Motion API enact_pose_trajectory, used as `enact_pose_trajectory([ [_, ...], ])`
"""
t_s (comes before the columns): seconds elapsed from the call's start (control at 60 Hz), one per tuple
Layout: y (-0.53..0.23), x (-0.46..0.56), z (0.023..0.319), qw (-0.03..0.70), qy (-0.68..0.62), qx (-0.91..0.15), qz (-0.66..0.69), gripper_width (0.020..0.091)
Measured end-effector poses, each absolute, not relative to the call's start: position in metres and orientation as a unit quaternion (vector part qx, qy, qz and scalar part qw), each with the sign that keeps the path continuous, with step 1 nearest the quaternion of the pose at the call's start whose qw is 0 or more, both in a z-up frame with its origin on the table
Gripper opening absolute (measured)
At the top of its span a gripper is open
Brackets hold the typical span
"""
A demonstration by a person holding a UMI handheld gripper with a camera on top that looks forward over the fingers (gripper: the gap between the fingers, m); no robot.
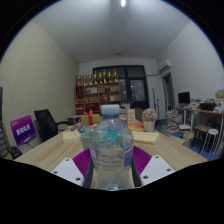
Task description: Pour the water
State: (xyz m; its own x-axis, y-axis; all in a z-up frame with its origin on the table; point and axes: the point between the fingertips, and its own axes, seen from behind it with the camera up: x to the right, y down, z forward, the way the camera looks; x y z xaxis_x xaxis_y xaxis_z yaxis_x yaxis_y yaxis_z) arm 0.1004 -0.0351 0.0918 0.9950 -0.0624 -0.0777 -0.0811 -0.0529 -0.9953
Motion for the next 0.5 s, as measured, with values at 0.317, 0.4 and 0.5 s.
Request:
enact_pose_trajectory([
  [0.317,-0.004,0.123,0.145,0.687,-0.105,-0.714,-0.086,0.0504],
  [0.4,0.033,0.15,0.184,0.669,-0.222,-0.671,-0.229,0.0503],
  [0.5,0.067,0.14,0.212,0.589,-0.373,-0.573,-0.43,0.0504],
])
